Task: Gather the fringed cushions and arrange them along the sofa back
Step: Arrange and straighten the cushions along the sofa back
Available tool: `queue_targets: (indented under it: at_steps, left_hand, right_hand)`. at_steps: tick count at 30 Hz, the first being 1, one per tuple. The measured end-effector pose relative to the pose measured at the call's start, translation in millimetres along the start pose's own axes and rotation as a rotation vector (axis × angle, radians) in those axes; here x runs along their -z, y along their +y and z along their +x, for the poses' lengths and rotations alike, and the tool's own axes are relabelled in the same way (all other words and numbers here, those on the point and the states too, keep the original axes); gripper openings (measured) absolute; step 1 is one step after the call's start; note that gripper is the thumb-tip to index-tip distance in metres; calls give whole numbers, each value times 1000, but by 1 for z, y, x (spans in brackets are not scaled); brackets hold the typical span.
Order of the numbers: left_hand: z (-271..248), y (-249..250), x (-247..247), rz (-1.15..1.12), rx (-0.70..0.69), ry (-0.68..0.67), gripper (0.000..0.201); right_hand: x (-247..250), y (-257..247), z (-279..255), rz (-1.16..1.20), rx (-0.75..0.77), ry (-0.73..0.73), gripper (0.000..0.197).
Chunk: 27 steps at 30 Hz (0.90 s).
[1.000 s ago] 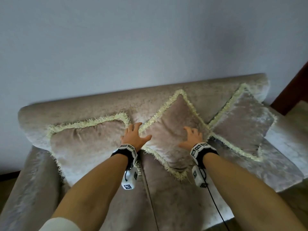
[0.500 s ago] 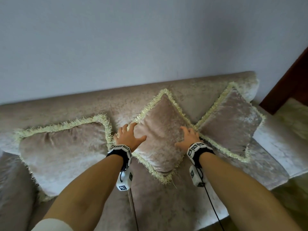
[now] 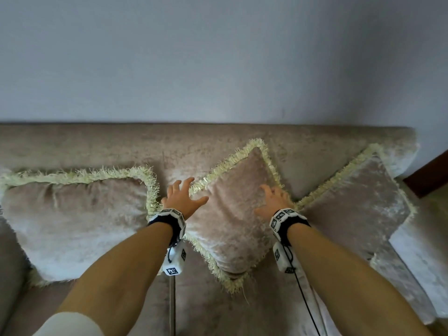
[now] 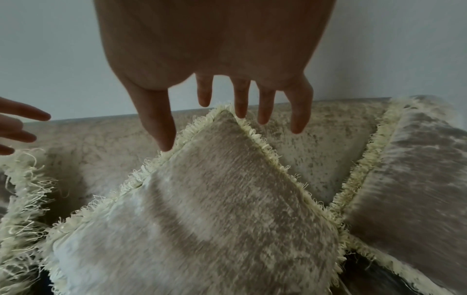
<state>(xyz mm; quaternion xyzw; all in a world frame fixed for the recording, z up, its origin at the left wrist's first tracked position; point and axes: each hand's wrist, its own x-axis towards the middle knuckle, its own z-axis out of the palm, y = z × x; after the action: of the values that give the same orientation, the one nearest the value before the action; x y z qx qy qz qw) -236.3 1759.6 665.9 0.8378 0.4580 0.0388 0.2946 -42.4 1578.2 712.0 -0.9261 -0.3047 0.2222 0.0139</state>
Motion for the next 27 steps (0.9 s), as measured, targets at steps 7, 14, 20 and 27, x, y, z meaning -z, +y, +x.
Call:
queue_targets:
  at_steps: [7, 14, 20, 27]
  left_hand:
    - [37, -5, -18, -26, 73, -24, 82]
    - [69, -14, -32, -15, 169, -69, 88]
    - [98, -21, -42, 34, 216, -115, 90]
    - [125, -9, -65, 109, 110, -209, 85]
  right_hand:
    - [-4, -5, 53, -97, 67, -35, 77]
    - [2, -31, 110, -260, 212, 0, 70]
    - [14, -63, 160, -502, 433, 118, 71]
    - [1, -67, 210, -681, 484, 79, 63]
